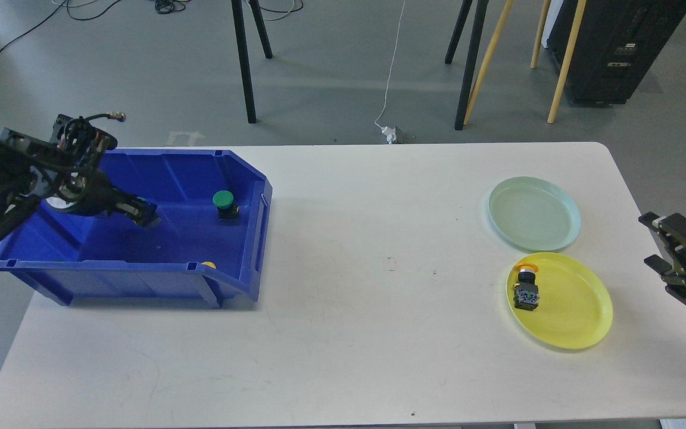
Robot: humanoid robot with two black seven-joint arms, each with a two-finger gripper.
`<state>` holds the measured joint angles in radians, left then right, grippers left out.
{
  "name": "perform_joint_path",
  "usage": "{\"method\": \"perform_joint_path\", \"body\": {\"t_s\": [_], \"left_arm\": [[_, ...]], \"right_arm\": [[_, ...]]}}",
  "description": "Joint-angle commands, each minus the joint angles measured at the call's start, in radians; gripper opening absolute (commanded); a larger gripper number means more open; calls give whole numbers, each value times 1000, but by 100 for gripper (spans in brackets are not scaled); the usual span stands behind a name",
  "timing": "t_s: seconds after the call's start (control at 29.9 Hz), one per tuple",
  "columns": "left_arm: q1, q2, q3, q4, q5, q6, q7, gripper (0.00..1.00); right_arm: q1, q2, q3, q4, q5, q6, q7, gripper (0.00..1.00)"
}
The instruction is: Pass button and place on color plate
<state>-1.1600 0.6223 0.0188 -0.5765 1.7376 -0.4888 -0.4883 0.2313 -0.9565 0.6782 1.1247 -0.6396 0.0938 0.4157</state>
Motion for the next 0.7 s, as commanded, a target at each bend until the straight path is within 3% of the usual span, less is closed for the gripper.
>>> {"method": "perform_joint_path", "body": {"t_s": [0.0,0.1,0.2,0.3,0.43,0.53,0.67], "left_arm": [[-70,69,-57,-103,-235,0,0,5],[-70,106,-179,-241,-473,0,0,4],[-58,73,-286,-292,-714,0,0,4],[-26,-36,-301,-293,-926,0,0,4],[-7,-173,-310,-284,-989,0,0,4],[-6,-280,-309,-273,-1006,0,0,4],[16,-404,-312,-171,-1010,0,0,3]], "right_arm": [[0,-10,62,24,62,21,44,99],[2,-13,162,55,155,76,73,99],[6,18,271,115,170,127,73,99],[31,97,323,167,167,132,73,99],[153,159,305,168,163,136,73,99],[244,232,253,156,147,133,73,99],[358,312,100,101,74,124,73,99]]}}
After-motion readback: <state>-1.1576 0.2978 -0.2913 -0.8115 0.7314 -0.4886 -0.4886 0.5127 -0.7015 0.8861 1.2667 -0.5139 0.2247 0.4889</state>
